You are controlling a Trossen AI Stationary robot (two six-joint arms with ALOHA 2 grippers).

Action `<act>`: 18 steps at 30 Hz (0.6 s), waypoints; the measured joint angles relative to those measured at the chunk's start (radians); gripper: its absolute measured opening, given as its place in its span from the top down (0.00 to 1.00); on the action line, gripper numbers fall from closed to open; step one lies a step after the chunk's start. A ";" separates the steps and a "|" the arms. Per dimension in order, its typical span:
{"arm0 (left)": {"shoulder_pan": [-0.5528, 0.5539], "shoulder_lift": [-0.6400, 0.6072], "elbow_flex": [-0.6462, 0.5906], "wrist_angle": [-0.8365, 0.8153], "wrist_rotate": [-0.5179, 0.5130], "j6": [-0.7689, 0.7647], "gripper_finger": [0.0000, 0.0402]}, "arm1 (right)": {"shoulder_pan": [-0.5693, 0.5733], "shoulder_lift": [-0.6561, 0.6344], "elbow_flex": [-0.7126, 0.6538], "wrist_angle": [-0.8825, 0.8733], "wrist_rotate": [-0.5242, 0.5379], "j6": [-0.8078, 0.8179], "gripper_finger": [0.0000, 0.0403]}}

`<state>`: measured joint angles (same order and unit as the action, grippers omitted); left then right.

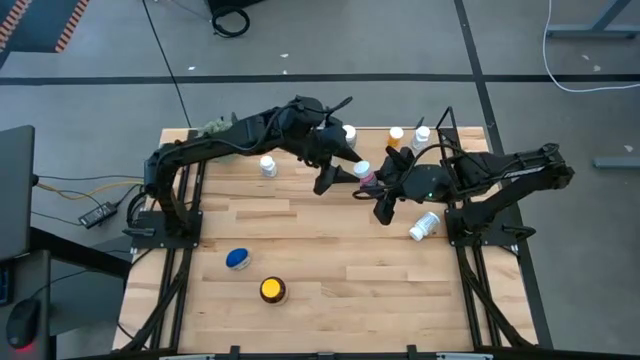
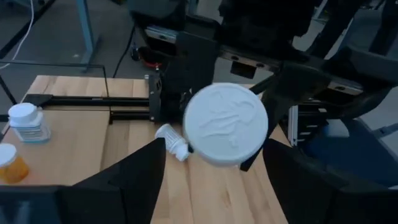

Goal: Pick and place medicine bottles onto shelf by color
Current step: Put the pink pill bottle on the shelf

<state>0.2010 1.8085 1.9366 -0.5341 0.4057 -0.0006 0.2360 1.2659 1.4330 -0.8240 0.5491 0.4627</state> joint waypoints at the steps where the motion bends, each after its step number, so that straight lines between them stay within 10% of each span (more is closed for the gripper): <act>1: -0.003 0.005 0.000 0.010 -0.006 -0.006 0.30 | 0.000 0.000 0.000 0.002 0.000 -0.007 0.57; 18: -0.002 0.007 0.000 0.082 -0.018 -0.059 0.30 | 0.000 0.000 0.000 -0.015 0.000 -0.010 0.57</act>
<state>0.1994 1.8151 1.9366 -0.4520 0.3876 -0.0597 0.2359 1.2659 1.4330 -0.8387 0.5495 0.4530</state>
